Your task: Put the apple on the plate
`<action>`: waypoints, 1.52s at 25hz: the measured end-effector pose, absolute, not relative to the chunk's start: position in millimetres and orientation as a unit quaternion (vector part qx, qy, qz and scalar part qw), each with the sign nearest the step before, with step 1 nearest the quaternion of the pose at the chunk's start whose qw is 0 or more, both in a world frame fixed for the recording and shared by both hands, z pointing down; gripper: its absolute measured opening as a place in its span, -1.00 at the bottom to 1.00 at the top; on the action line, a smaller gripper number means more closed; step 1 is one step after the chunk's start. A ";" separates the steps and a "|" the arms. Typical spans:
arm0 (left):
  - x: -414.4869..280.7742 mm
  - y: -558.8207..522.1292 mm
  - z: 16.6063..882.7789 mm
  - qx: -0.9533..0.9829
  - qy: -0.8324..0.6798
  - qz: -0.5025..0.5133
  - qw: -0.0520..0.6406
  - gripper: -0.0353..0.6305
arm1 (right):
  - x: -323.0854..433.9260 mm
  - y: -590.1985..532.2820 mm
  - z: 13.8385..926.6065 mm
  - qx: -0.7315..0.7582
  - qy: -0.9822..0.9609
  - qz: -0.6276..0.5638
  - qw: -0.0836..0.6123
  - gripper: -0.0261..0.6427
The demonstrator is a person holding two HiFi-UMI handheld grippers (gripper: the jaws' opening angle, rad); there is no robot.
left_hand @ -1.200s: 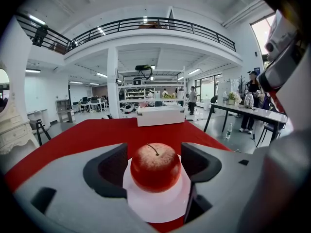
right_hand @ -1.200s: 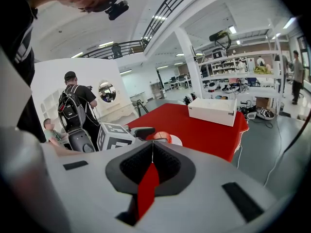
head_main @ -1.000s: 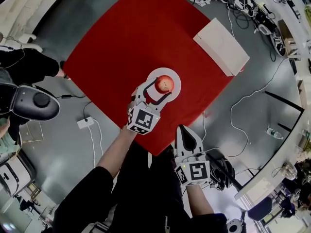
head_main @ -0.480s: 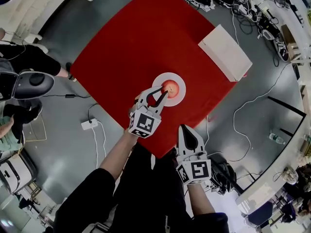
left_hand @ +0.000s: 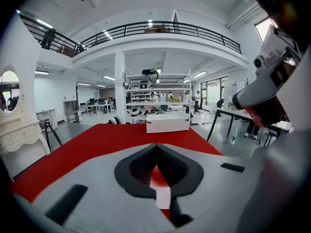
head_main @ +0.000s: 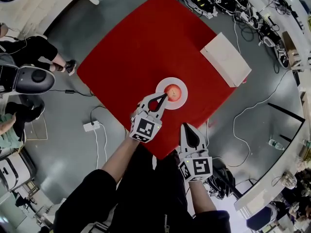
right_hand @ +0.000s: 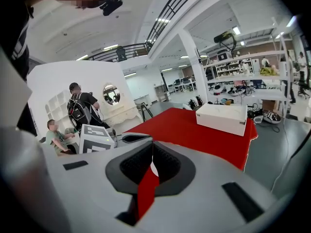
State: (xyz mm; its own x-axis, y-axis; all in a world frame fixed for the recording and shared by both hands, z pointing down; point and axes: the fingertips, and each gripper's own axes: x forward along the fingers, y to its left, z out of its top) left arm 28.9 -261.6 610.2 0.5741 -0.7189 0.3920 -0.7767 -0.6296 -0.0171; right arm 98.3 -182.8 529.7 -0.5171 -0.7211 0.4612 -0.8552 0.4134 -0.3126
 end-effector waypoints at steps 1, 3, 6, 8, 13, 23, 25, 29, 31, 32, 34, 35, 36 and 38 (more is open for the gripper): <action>27.6 -259.8 605.8 0.883 -0.426 0.181 0.080 -0.88 | 97.4 -183.2 527.9 0.473 -0.832 0.259 0.128 -0.89; 26.3 -257.3 591.6 0.883 -0.430 0.171 0.077 -0.88 | 96.4 -183.9 523.1 0.470 -0.836 0.253 0.128 -0.89; 25.0 -255.5 564.8 0.885 -0.435 0.156 0.063 -0.88 | 95.6 -185.2 514.1 0.466 -0.841 0.246 0.124 -0.89; 21.9 -250.9 552.3 0.884 -0.440 0.149 0.061 -0.88 | 94.7 -185.0 507.5 0.465 -0.843 0.240 0.123 -0.89; 16.0 -239.5 528.9 0.883 -0.442 0.146 0.058 -0.88 | 93.6 -186.9 492.1 0.464 -0.849 0.227 0.115 -0.89; 9.1 -198.1 490.2 0.880 -0.448 0.134 0.078 -0.88 | 88.9 -179.2 457.9 0.457 -0.860 0.204 0.100 -0.89; 5.5 -190.1 479.3 0.880 -0.450 0.132 0.078 -0.88 | 86.8 -174.4 451.5 0.455 -0.862 0.201 0.101 -0.89; 1.0 -181.8 454.8 0.884 -0.446 0.129 0.063 -0.88 | 83.1 -168.7 435.8 0.454 -0.864 0.194 0.096 -0.89; 2.1 -178.5 443.6 0.886 -0.444 0.126 0.054 -0.88 | 83.0 -164.5 427.5 0.454 -0.866 0.188 0.093 -0.89; 2.6 -177.3 438.5 0.887 -0.443 0.124 0.049 -0.88 | 82.6 -162.7 423.5 0.455 -0.866 0.185 0.091 -0.89; 2.2 -176.7 429.8 0.888 -0.442 0.122 0.044 -0.88 | 79.9 -160.7 416.2 0.455 -0.868 0.179 0.088 -0.89; 1.9 -177.3 425.9 0.888 -0.441 0.120 0.042 -0.88 | 78.3 -161.0 412.9 0.455 -0.869 0.175 0.086 -0.89; 1.9 -178.0 422.4 0.889 -0.441 0.118 0.040 -0.88 | 76.7 -161.7 409.8 0.455 -0.870 0.170 0.084 -0.89; 2.0 -174.7 417.9 0.890 -0.440 0.111 0.038 -0.88 | 73.0 -159.4 406.0 0.453 -0.873 0.161 0.080 -0.89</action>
